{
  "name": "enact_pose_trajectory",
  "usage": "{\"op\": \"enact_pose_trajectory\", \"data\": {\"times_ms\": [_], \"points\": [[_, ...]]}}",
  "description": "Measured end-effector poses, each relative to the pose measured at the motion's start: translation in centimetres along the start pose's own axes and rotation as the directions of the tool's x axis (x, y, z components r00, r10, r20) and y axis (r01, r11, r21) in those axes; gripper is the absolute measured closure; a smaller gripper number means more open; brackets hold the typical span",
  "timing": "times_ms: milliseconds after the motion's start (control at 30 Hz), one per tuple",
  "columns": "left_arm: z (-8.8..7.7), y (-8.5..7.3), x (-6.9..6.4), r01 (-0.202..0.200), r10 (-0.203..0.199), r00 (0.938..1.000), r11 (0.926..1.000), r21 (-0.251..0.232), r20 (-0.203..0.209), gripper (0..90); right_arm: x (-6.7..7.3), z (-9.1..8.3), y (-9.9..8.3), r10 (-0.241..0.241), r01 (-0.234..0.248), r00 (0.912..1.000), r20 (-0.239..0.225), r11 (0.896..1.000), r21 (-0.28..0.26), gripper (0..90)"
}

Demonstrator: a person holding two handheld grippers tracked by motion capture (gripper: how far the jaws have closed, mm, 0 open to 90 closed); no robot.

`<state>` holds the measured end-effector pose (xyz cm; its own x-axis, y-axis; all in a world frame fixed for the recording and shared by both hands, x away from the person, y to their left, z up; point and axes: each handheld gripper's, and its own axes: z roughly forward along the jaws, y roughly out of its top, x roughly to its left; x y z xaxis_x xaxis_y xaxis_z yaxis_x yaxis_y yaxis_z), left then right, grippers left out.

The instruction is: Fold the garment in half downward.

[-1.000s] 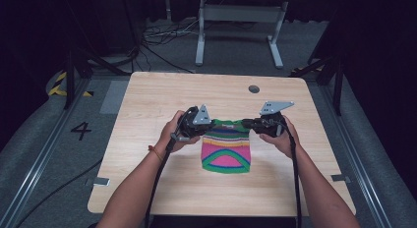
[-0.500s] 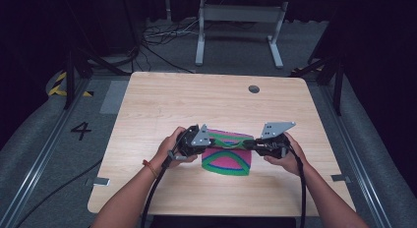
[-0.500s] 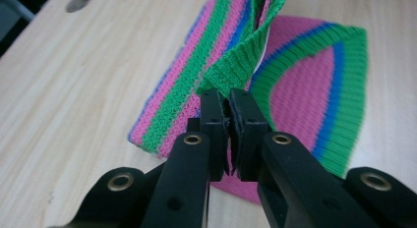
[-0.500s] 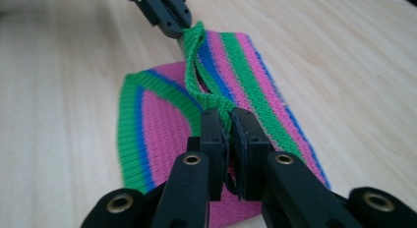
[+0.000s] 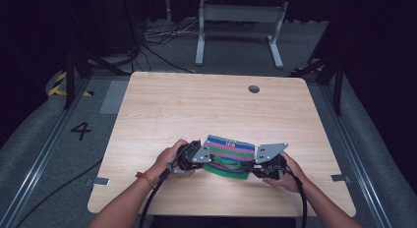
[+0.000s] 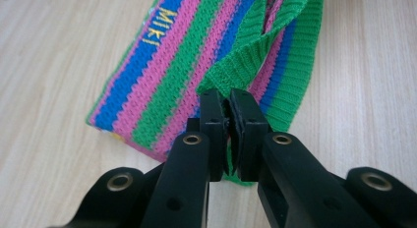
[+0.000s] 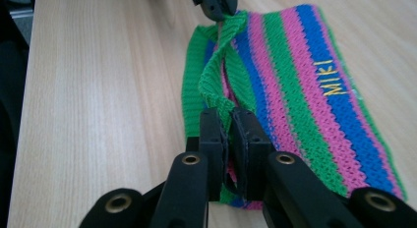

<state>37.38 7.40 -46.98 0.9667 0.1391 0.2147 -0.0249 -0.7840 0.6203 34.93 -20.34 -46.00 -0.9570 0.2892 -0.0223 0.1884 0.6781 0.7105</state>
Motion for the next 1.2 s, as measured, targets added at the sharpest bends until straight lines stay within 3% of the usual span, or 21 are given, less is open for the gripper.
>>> {"op": "enact_pose_trajectory", "data": {"times_ms": [200, 367, 567, 767, 967, 1200], "points": [[0.8, -0.5, -0.9, -0.019, 0.017, 0.9989, 0.9987, 0.048, 0.045, 84.6, 0.7, 0.6, -0.6, -0.013, 0.013, 0.9999, 0.000, 0.999, 0.043, 83.1], [0.7, -0.9, -1.1, 0.000, -0.003, 0.9980, 0.9991, 0.042, 0.064, 84.4, 1.0, 1.3, -1.2, -0.018, 0.017, 0.9997, 0.014, 0.996, 0.088, 82.5], [0.7, -1.3, -1.7, 0.021, -0.023, 0.9977, 0.9994, 0.027, 0.064, 84.3, 1.2, 1.6, -1.6, -0.024, 0.022, 0.9994, 0.025, 0.997, 0.077, 81.7], [1.1, -2.0, -1.9, 0.102, -0.099, 0.9926, 0.9938, -0.044, 0.070, 84.3, 0.7, 1.6, -2.5, -0.031, 0.029, 0.9985, 0.045, 0.999, 0.042, 81.5], [1.5, -1.7, -1.7, 0.095, -0.092, 0.9940, 0.9941, -0.052, 0.059, 84.4, -0.5, 1.2, -3.3, 0.003, -0.005, 0.9963, 0.086, 1.000, 0.017, 81.5], [1.6, -1.9, -1.5, 0.116, -0.111, 0.9912, 0.9910, -0.067, 0.071, 84.3, -0.3, 1.2, -3.3, 0.003, -0.005, 0.9951, 0.099, 1.000, 0.016, 81.4]]}}
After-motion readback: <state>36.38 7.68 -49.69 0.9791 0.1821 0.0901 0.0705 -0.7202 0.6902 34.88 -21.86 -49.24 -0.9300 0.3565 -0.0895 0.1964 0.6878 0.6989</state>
